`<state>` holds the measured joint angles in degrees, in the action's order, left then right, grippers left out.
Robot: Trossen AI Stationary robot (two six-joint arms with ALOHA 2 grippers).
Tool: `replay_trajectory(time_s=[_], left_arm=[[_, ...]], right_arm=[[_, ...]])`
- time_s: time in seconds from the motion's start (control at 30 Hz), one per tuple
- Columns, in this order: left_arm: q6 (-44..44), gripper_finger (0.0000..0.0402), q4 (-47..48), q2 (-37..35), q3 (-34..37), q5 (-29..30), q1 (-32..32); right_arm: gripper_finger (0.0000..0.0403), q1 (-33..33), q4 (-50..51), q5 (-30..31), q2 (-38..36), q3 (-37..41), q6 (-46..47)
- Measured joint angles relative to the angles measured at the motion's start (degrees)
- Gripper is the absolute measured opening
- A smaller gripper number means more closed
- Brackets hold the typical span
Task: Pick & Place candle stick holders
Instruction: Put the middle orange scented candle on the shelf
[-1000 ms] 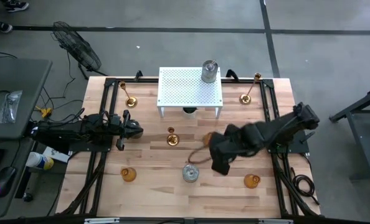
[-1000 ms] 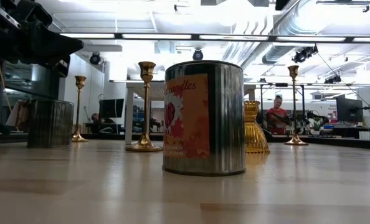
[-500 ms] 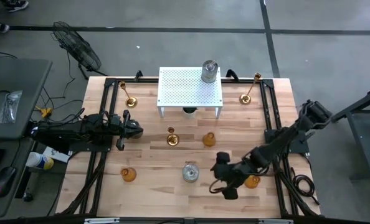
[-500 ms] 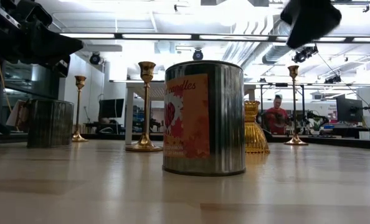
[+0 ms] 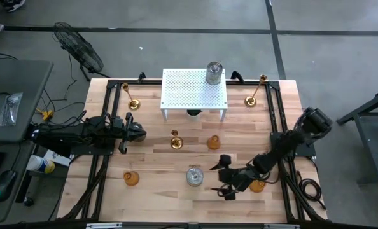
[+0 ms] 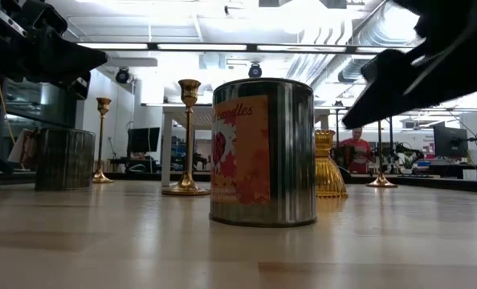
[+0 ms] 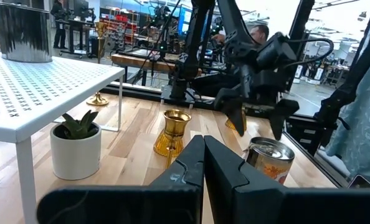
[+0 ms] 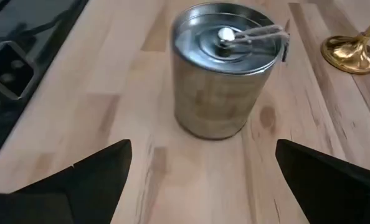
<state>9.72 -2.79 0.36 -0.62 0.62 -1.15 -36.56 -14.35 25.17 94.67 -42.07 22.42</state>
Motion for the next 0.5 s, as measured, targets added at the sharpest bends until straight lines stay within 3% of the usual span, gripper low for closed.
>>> replay_trajectory(time_s=[0.5], left_arm=[[0.0,0.0000,0.0,0.0,0.0,0.0,0.0]], right_arm=[[0.0390,2.3,-27.9,2.7,17.1,-0.1,-2.5]])
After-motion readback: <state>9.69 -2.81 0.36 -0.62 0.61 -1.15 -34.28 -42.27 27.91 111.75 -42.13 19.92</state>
